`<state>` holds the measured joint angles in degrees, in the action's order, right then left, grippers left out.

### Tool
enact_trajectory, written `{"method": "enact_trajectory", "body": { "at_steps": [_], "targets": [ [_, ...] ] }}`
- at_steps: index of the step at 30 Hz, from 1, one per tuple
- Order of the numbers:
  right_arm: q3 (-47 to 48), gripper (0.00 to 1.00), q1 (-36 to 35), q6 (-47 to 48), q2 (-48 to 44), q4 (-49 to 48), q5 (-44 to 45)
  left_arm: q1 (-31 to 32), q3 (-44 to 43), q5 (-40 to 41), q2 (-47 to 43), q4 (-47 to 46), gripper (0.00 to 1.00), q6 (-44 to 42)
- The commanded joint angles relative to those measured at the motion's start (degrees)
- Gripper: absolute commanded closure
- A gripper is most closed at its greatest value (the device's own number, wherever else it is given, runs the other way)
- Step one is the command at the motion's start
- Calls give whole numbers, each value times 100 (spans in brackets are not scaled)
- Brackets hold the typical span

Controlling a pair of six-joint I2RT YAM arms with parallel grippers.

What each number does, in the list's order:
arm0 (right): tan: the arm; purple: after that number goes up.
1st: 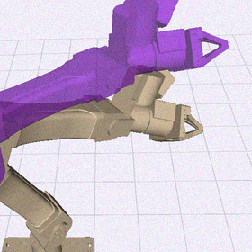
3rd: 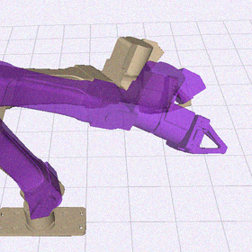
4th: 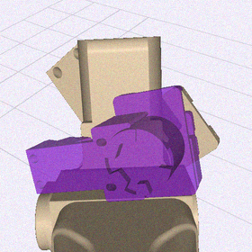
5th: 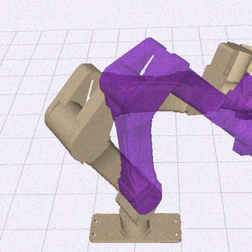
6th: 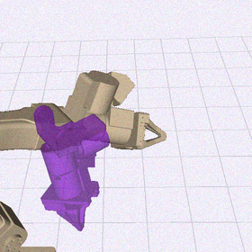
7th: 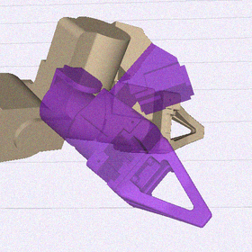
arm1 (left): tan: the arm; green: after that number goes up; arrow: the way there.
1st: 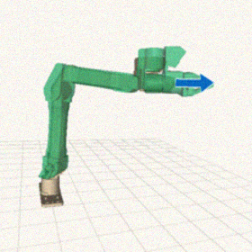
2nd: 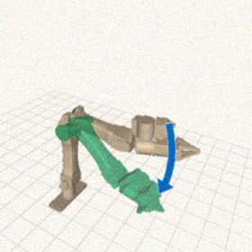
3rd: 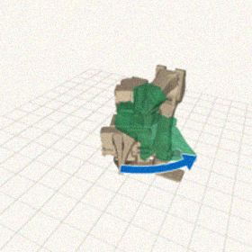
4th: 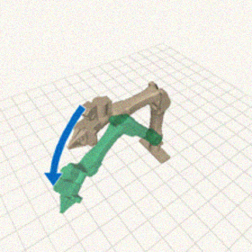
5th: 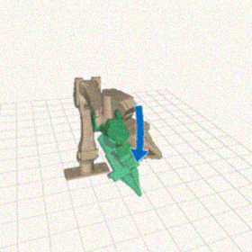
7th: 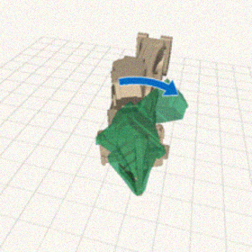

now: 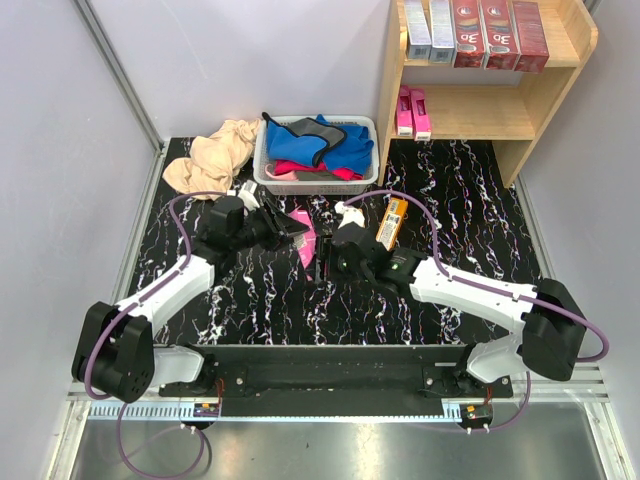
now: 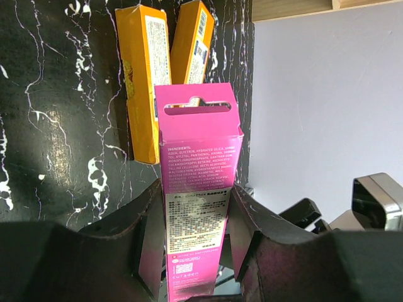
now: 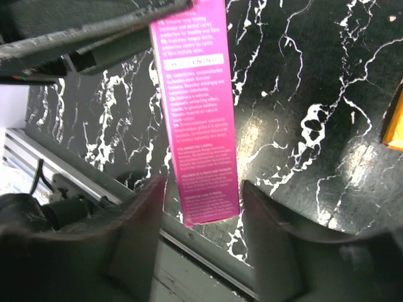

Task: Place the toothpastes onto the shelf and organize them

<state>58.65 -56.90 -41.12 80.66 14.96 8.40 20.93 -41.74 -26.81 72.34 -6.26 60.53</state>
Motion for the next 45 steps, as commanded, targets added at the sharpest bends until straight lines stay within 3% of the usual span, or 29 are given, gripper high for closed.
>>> {"method": "enact_trajectory", "body": {
  "at_steps": [1,4,7,11,12,15,25,32,45],
  "targets": [
    [182,48,-31,78,-139,-301,223,-36,25,-229,-246,-525,60,125],
    [173,60,-31,78,-86,-336,92,-36,34,-228,-264,-534,60,125],
    [146,65,-31,78,-138,-354,91,-45,43,-176,-308,-525,56,117],
    [103,68,-31,105,-296,-354,153,-54,69,-53,-422,-394,37,47],
    [102,68,-31,113,-314,-345,153,-54,43,-35,-439,-341,22,20],
    [111,69,-23,96,-358,-336,135,-71,-71,105,-510,1,1,-138],
    [112,69,363,-71,-437,-397,-479,-71,-537,1220,-1046,1643,1,-1077],
    [-442,68,1602,-300,-911,-1065,-2174,-71,-590,1564,-1213,2024,1,-1325],
    [-1022,67,4414,-747,-1492,-1899,-5040,-63,-441,1319,-923,1804,1,-1307]
  ]
}}
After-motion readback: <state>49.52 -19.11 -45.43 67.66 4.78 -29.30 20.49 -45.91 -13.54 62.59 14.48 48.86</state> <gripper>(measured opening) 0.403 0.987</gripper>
